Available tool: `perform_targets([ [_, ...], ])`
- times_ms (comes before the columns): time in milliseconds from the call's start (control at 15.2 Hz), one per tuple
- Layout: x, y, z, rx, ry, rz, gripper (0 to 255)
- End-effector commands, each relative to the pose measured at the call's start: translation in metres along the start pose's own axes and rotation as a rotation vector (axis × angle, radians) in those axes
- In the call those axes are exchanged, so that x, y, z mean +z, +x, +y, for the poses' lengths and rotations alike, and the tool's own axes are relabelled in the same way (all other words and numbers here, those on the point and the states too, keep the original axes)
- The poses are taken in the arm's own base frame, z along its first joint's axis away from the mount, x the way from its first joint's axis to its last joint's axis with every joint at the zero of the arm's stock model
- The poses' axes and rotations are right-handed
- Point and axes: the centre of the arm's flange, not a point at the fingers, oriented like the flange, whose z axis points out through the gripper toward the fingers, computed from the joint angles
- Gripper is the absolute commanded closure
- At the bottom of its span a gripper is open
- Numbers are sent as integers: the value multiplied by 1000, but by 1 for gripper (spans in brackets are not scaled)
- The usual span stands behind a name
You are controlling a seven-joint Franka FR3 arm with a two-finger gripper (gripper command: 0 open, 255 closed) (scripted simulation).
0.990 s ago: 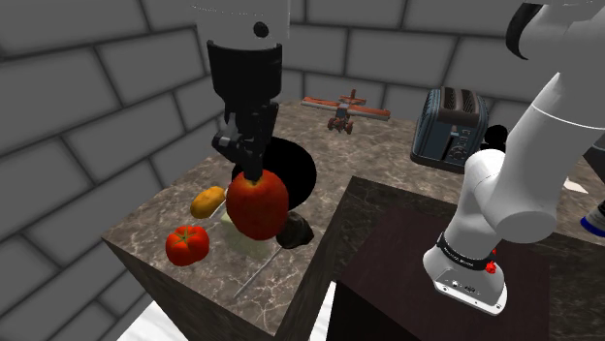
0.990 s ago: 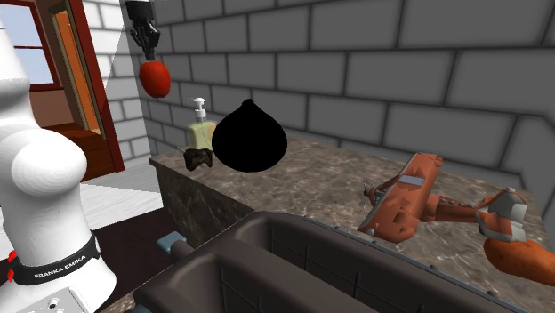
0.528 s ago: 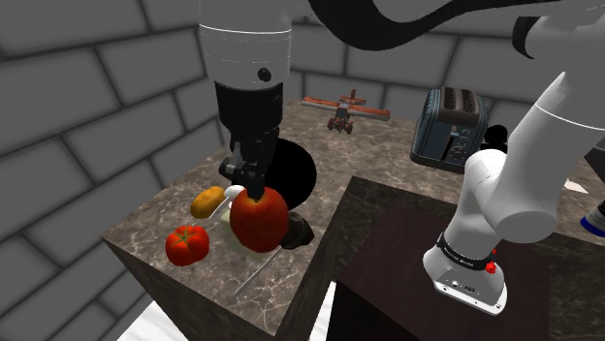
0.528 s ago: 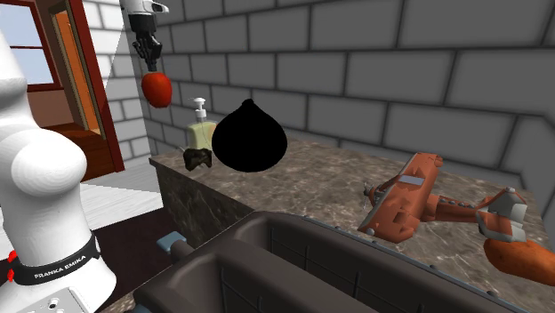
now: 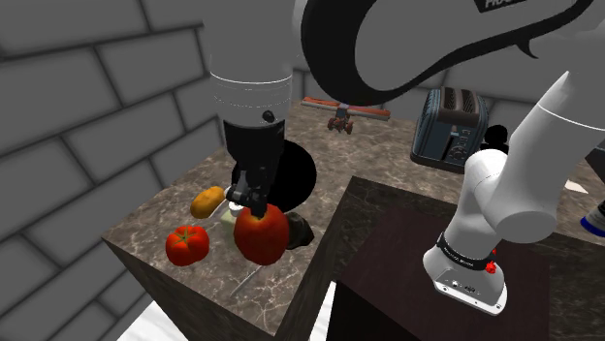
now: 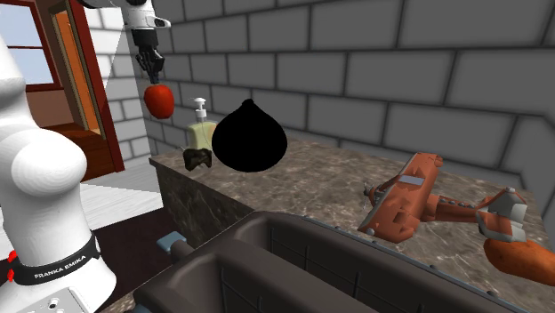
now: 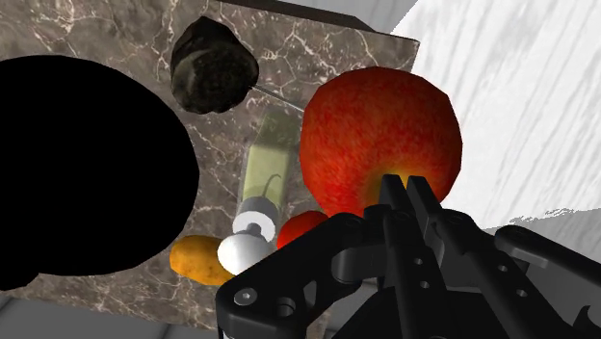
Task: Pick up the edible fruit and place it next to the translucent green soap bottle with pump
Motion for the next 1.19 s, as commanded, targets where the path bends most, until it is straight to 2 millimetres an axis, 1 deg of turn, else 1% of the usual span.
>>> perform_targets([
  [0, 10, -1, 0, 0, 0, 1, 255],
  [1122, 100, -7, 3, 0, 0, 1, 255],
])
